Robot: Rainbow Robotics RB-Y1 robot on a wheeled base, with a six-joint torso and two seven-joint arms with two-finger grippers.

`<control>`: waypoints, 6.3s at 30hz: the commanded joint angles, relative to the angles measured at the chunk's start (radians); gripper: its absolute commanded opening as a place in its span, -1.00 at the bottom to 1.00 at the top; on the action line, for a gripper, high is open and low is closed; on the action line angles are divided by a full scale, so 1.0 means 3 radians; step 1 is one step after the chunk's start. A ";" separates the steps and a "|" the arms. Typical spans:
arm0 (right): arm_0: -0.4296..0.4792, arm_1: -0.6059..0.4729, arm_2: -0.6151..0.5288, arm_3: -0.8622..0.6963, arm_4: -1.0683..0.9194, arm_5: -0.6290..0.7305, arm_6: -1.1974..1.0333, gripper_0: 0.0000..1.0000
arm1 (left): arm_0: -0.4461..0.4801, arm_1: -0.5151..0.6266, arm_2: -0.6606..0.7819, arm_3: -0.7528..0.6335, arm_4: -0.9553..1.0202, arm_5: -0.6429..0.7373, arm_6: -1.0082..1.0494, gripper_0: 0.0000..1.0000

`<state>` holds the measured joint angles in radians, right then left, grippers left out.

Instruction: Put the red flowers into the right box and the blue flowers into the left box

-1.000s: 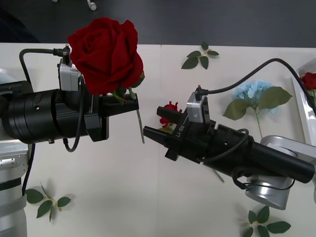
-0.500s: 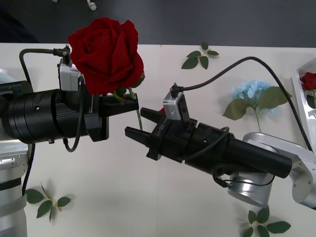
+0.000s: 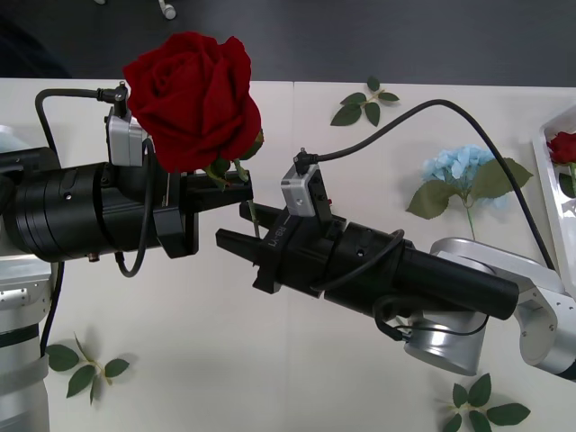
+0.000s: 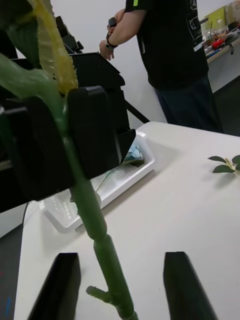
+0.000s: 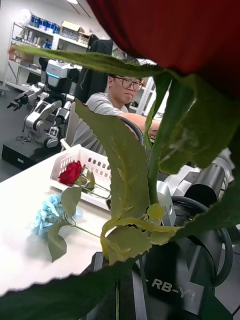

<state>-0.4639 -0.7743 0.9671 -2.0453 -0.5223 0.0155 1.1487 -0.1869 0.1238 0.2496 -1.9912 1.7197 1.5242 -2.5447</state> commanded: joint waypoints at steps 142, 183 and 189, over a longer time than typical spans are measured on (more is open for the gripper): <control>0.0774 -0.1315 -0.3653 0.2124 -0.0279 0.4233 0.1387 0.09 | 0.0736 0.2389 0.1188 0.0491 0.0695 0.0304 -0.0251 1.00; 0.0647 -0.0487 -0.2211 0.0089 0.0207 0.5159 -0.0592 0.09 | 0.0736 0.2389 0.1188 0.0491 0.0695 0.0304 -0.0251 1.00; 0.0647 -0.0334 -0.2119 0.0227 0.0366 0.4975 -0.0965 0.09 | 0.0736 0.2389 0.1188 0.0491 0.0695 0.0304 -0.0251 1.00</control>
<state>-0.2592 -0.8673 0.3236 -1.9878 -0.4255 1.5151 0.9872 0.0242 0.8190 0.6006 -1.8382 1.9207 1.6088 -2.5451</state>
